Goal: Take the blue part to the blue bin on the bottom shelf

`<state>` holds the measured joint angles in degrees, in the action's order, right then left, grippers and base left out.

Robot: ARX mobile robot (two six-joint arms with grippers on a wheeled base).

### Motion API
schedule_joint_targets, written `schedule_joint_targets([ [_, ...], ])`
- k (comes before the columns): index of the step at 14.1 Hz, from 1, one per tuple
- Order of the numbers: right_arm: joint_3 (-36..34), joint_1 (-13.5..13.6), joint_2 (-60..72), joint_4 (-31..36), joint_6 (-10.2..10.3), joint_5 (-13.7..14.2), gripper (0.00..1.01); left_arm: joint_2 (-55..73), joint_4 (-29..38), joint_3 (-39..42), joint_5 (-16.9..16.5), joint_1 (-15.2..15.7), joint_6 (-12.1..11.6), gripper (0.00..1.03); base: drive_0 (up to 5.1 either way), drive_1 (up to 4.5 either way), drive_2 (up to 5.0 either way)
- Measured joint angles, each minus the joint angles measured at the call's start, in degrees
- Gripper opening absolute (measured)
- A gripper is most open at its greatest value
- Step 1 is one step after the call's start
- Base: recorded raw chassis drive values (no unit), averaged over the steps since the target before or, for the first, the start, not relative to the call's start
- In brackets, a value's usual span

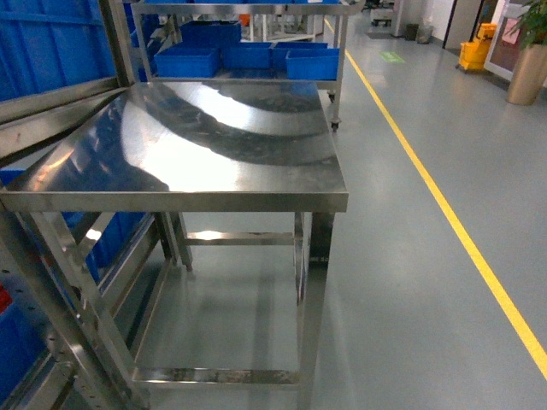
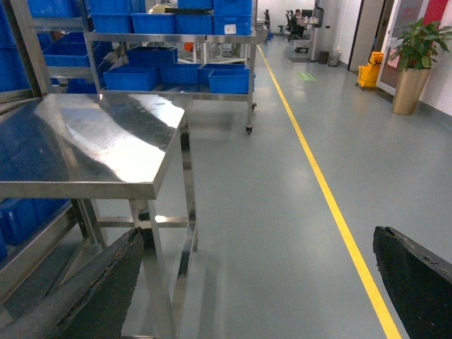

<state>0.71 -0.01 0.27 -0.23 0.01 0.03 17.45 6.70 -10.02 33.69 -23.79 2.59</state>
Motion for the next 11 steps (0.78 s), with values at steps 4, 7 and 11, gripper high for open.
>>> schedule_joint_targets([
  [4,0.00,0.00,0.00,-0.17,0.00,0.00,0.98,0.04,0.02,0.00,0.17,0.00,0.00,0.43,-4.9,2.58,2.6],
  [7,0.00,0.00,0.00,0.13,0.00,-0.02,0.98,0.02,-0.07,0.00,0.22,0.00,0.00,0.43,-5.0,2.45,2.4],
  [11,0.00,0.00,0.00,-0.02,0.00,-0.02,0.98,-0.04,-0.07,0.00,0.24,0.00,0.00,0.43,-5.1,2.38,2.4],
])
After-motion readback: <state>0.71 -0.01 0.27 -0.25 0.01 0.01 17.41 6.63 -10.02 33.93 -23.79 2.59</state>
